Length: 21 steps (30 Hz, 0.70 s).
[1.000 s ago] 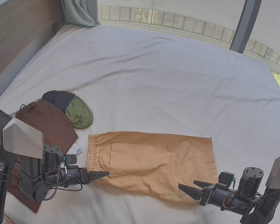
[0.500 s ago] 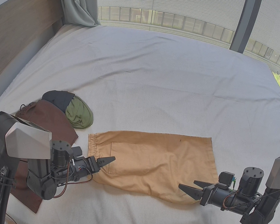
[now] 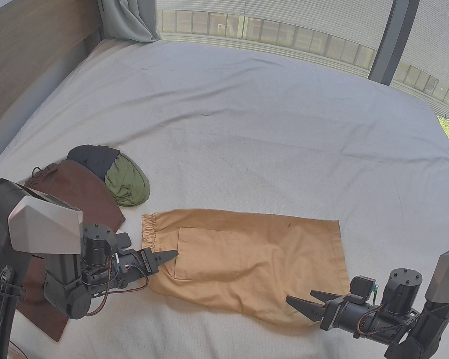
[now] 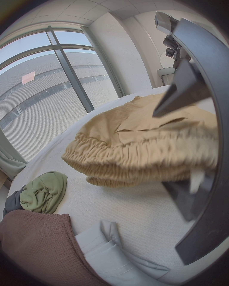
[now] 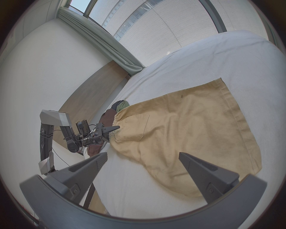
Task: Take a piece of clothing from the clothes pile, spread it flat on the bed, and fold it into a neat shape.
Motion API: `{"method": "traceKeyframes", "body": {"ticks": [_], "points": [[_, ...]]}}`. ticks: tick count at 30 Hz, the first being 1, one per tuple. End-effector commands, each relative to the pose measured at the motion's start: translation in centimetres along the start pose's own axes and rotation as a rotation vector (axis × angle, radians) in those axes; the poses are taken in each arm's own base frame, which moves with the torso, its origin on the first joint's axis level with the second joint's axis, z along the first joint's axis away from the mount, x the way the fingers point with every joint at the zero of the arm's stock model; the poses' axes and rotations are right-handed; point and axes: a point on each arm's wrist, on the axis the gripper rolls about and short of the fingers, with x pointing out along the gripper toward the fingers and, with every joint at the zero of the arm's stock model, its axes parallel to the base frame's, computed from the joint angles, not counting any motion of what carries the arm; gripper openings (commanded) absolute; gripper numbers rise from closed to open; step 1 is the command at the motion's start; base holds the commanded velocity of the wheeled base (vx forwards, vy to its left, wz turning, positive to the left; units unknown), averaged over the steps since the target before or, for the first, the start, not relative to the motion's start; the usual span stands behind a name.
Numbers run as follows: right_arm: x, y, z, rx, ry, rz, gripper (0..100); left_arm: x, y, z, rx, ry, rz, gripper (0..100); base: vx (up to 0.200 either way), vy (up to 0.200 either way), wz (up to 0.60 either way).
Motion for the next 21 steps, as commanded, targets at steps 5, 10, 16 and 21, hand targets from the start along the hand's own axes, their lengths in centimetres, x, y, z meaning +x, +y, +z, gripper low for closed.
{"method": "traceKeyframes", "body": {"ticks": [5, 10, 16, 21], "points": [[0.0, -0.1, -0.3, 0.005, 0.011, -0.004, 100, -0.2, 0.0, 0.0, -0.001, 0.004, 0.002, 0, 0.000, 0.000, 0.00], [0.0, -0.1, -0.3, 0.007, 0.011, -0.004, 100, -0.3, -0.1, -0.1, 0.005, 0.009, 0.000, 0, 0.000, 0.000, 0.00], [0.0, -0.1, -0.3, 0.005, 0.011, -0.004, 100, -0.8, -0.8, 0.5, 0.012, -0.002, -0.016, 0, 0.000, 0.000, 0.00], [0.0, -0.1, -0.3, 0.006, 0.012, -0.005, 100, -1.3, -1.5, 1.1, 0.019, -0.015, -0.032, 0, 0.000, 0.000, 0.00]]}}
